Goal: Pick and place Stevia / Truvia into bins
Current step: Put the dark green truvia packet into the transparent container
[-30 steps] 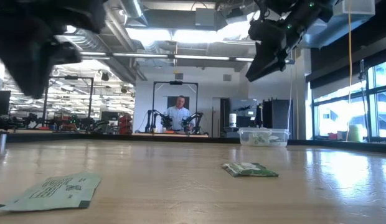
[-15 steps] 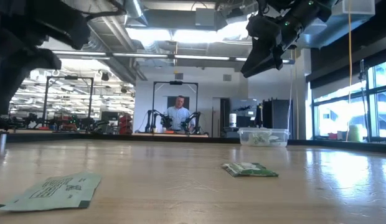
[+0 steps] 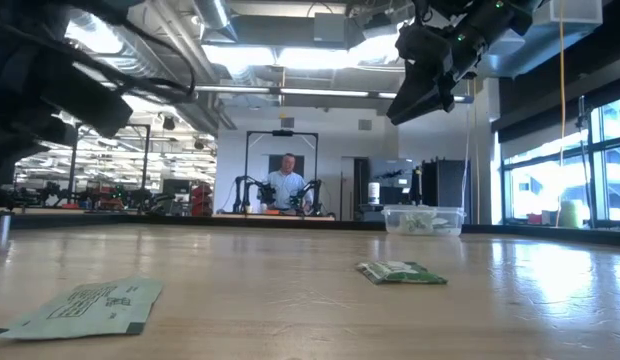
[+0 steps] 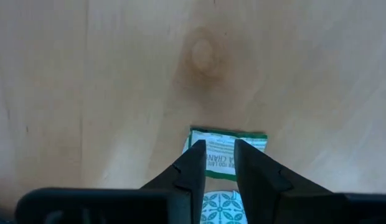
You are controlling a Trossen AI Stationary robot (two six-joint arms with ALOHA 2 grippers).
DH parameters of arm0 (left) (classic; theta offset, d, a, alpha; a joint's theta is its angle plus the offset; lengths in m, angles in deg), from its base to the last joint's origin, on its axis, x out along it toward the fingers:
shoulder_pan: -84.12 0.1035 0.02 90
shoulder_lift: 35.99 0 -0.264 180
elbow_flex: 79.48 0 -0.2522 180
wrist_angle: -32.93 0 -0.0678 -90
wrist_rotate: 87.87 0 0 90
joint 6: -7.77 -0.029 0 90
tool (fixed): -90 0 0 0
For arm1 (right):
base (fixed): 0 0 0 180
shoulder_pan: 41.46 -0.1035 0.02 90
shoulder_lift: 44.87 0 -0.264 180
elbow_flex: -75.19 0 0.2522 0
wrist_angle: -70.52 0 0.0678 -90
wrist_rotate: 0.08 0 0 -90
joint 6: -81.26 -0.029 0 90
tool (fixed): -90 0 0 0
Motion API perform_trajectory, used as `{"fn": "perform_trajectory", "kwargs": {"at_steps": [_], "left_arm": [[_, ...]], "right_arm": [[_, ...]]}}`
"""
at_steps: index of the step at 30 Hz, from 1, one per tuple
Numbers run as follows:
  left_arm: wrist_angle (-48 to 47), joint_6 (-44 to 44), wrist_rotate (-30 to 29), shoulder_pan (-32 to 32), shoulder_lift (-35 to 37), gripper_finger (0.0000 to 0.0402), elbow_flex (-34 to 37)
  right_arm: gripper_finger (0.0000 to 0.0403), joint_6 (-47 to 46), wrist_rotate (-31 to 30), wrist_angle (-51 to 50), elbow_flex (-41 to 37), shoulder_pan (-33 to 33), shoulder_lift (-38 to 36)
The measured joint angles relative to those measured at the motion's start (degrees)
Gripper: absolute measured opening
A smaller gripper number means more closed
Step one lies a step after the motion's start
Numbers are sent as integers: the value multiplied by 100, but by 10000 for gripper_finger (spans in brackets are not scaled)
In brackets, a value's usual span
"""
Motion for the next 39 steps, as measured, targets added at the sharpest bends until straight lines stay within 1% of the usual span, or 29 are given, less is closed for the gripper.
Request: {"fn": "perform_trajectory", "kwargs": {"at_steps": [12,18,20,29,33,39], "left_arm": [[125,111,22,-4,-71,76,59],[738,368,507,-3,-38,75,510],[764,384,582,0,-34,75,558],[793,244,506,-1,-47,73,608],[795,234,502,0,-49,57,610],[828,229,510,0,-57,18,613]], "right_arm": [[138,-22,2,-2,-1,0,0],[138,-22,2,-4,-2,0,0],[138,-22,2,-4,-1,0,0],[138,-22,2,-4,-2,1,0],[138,-17,2,-5,0,2,0],[138,-12,2,-6,-1,1,2]]}}
